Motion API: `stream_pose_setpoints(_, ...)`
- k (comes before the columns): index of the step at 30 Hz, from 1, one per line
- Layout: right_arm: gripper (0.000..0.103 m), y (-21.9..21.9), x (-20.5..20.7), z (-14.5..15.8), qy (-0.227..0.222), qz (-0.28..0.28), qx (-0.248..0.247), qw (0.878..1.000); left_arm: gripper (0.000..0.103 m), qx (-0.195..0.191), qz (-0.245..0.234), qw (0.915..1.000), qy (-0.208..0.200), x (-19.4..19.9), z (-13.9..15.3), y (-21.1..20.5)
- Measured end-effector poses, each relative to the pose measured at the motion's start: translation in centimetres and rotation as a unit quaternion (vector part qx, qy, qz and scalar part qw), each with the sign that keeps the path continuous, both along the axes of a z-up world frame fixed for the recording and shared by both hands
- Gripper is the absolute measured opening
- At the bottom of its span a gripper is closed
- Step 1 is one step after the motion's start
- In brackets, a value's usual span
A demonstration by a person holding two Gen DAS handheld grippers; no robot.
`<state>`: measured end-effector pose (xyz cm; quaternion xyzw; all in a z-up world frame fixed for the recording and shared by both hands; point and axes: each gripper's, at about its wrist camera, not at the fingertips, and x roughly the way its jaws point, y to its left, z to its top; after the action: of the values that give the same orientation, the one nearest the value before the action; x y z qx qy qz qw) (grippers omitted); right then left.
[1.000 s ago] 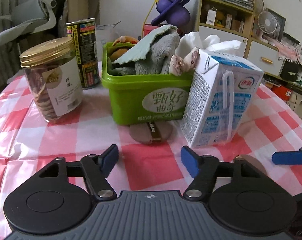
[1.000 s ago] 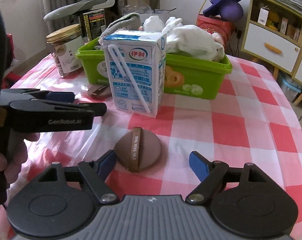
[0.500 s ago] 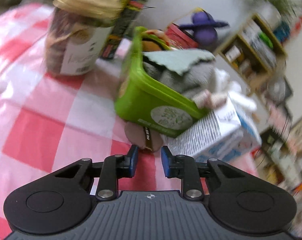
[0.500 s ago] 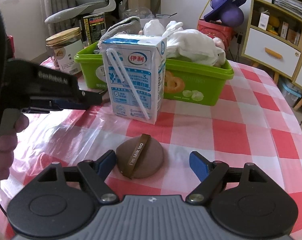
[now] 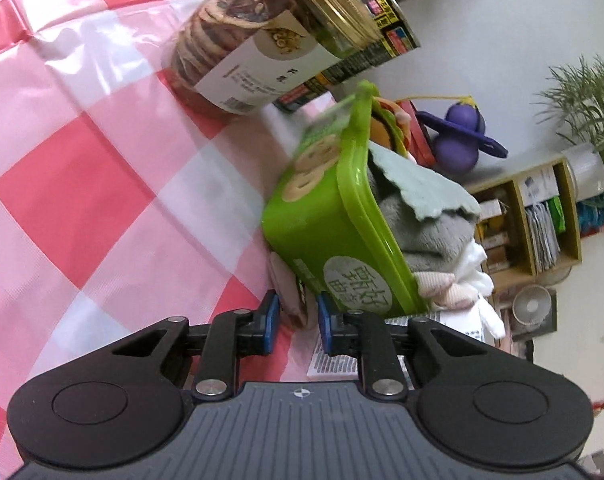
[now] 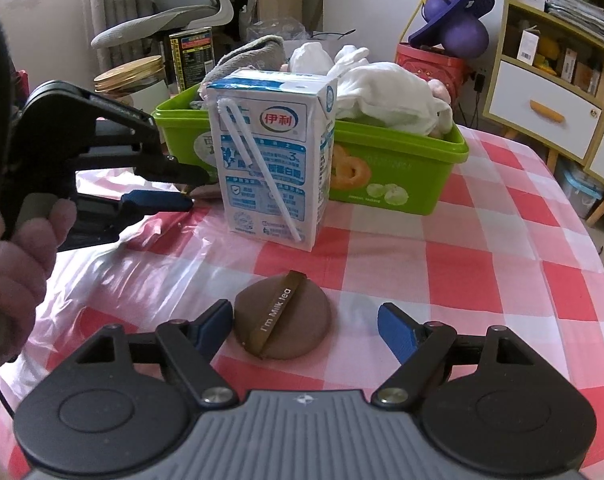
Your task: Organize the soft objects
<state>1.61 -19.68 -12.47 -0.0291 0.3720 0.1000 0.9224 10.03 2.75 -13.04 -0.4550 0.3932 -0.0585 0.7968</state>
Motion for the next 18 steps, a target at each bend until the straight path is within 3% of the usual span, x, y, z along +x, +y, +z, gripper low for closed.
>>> stream_pose_setpoints(2,0.052,0.0,0.0,0.1,0.0,0.003,0.002,1.0,0.017,0.008,0.006,1.0,-0.001,0.0,0.1,-0.2)
stream_pose_setpoints(4,0.046,0.2,-0.1,0.1,-0.002,0.008,0.001,1.0,0.008,0.018,0.01,0.9998,0.002,0.0,0.1,-0.3)
stream_pose_setpoints(7,0.027,0.4,-0.2,0.4,-0.006,0.024,0.001,1.0,0.002,0.025,0.011,0.9996,0.007,0.0,0.2,-0.3)
stream_pose_setpoints(18,0.025,0.0,0.0,0.9,0.006,0.017,0.01,1.0,0.0,0.048,-0.038,0.9977,0.028,-0.1,1.5,0.4)
